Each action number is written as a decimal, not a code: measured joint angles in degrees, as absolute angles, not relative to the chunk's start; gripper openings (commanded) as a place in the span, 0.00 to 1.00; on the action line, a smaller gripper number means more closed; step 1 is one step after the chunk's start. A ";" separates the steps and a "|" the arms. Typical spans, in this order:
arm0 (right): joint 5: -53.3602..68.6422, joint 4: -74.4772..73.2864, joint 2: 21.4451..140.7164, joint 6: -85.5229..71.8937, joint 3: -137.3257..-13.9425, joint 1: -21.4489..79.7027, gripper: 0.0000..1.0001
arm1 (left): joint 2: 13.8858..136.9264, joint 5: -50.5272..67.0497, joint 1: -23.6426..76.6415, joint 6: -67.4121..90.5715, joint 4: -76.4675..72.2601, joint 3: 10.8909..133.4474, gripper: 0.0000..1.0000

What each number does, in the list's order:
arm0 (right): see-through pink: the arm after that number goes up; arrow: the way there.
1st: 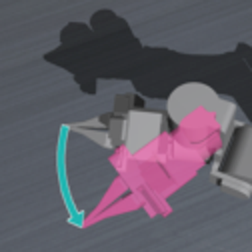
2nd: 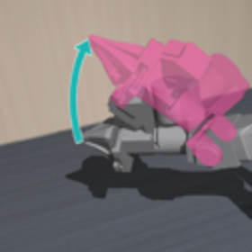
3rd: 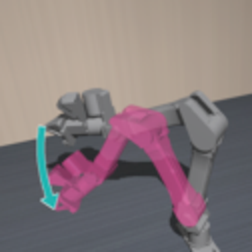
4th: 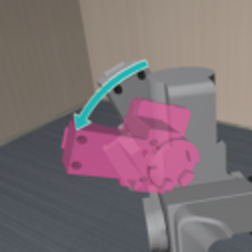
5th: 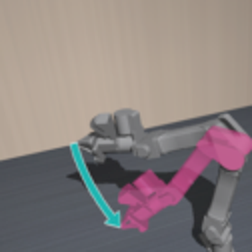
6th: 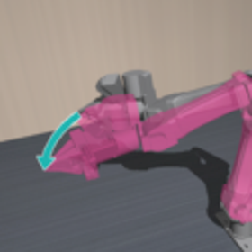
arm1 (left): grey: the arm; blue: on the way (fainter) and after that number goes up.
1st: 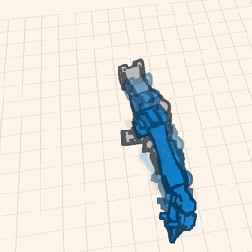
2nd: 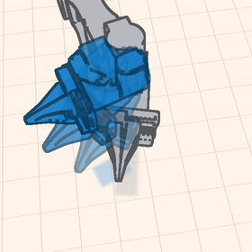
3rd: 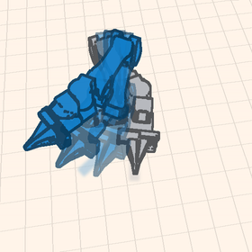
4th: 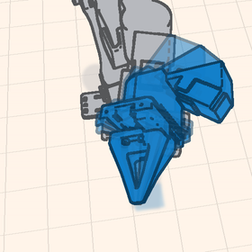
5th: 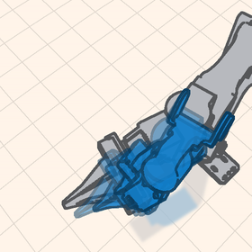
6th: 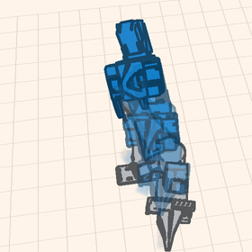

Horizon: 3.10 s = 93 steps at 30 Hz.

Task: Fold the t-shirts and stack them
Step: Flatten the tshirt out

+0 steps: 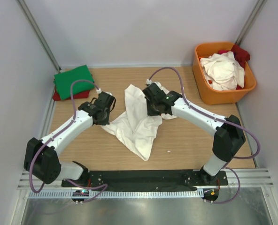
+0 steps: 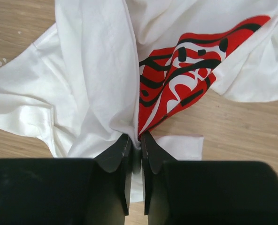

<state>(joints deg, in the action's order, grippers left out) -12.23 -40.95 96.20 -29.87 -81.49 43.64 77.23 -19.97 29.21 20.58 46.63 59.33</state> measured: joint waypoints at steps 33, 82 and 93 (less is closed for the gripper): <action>-15.20 -32.95 60.16 -55.20 -31.59 43.66 0.70 | 77.62 -22.04 28.62 20.97 47.51 59.33 0.00; -43.46 -63.53 55.90 -36.01 -113.82 43.77 0.01 | 53.82 -35.20 28.47 17.67 63.70 112.51 0.00; -41.36 -65.19 55.72 -31.33 -118.37 43.77 0.01 | 43.16 -20.75 28.47 8.45 53.01 111.85 0.00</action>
